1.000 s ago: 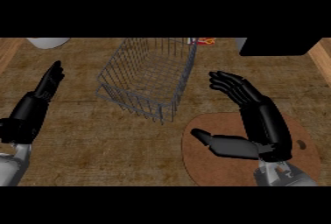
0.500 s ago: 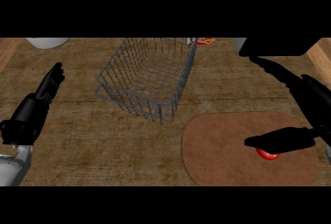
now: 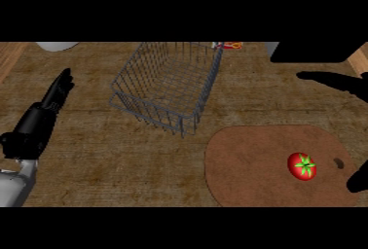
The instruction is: Pick the tomato from the cutting board and place it in the basket
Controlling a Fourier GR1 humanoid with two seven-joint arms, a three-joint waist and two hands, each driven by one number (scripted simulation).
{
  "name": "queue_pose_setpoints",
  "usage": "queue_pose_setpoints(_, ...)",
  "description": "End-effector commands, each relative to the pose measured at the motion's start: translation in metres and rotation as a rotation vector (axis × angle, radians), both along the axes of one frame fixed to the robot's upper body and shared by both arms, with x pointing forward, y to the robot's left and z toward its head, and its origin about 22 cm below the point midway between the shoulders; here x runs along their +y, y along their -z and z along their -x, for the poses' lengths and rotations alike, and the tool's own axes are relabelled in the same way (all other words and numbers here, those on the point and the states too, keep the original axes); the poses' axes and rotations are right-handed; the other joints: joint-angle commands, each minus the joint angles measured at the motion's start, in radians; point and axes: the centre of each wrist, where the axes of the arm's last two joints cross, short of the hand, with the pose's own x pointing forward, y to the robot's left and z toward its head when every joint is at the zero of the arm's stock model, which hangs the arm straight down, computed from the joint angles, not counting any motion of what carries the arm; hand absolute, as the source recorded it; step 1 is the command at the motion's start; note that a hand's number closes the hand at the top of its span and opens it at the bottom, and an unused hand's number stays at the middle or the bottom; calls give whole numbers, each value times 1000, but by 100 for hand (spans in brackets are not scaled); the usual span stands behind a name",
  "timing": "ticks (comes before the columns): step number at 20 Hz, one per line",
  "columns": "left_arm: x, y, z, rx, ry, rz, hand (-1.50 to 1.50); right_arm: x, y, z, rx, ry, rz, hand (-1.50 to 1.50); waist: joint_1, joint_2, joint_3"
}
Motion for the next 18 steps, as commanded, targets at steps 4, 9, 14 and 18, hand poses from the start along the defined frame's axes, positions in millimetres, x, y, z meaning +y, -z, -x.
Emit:
queue_pose_setpoints(4, -9, 3, 12, -12, -9, 3, 0, -23, -15, -6, 149, 11, 116, -150, 9, 1, 3)
queue_pose_setpoints(9, 1, -5, -5, -6, 12, -8, 0, -34, 4, -14, 165, -1, 129, -150, 8, 4, 4)
queue_pose_setpoints(14, -5, 1, -14, -7, 3, 9, 0, -17, 34, -17, 203, -29, 203, -150, 2, 5, 4)
queue_pose_setpoints(18, -11, -11, -1, -7, 4, 7, 0, -2, 72, -13, 255, -27, 219, -150, 7, 3, 4)
